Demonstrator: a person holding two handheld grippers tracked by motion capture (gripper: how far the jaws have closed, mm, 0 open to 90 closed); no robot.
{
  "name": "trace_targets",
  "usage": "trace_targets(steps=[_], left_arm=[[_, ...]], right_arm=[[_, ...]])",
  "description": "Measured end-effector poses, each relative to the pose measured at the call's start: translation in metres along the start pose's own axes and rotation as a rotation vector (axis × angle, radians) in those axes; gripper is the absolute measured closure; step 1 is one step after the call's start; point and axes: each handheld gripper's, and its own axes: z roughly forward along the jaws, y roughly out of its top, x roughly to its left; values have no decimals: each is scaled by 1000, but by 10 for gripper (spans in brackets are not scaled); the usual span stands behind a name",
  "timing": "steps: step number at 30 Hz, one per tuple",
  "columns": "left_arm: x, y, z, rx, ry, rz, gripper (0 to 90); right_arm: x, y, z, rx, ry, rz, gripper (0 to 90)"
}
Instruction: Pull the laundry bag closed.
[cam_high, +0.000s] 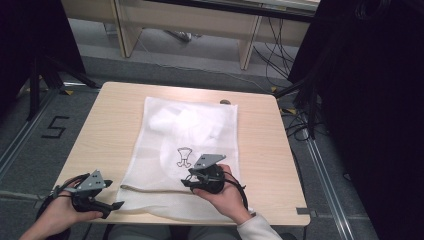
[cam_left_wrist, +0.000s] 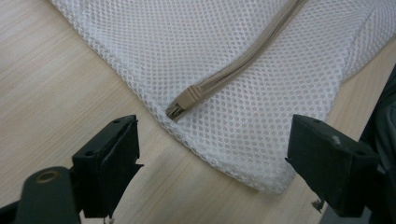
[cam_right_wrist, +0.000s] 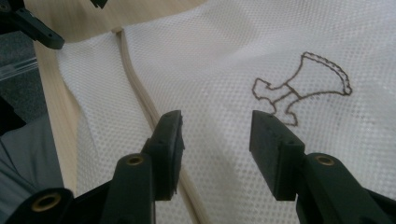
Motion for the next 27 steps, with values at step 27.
trace_targets(steps=[27], left_arm=[[1, 0, 0, 2, -19, 18, 165]], right_arm=[[35, 40, 51, 32, 96, -60, 619]])
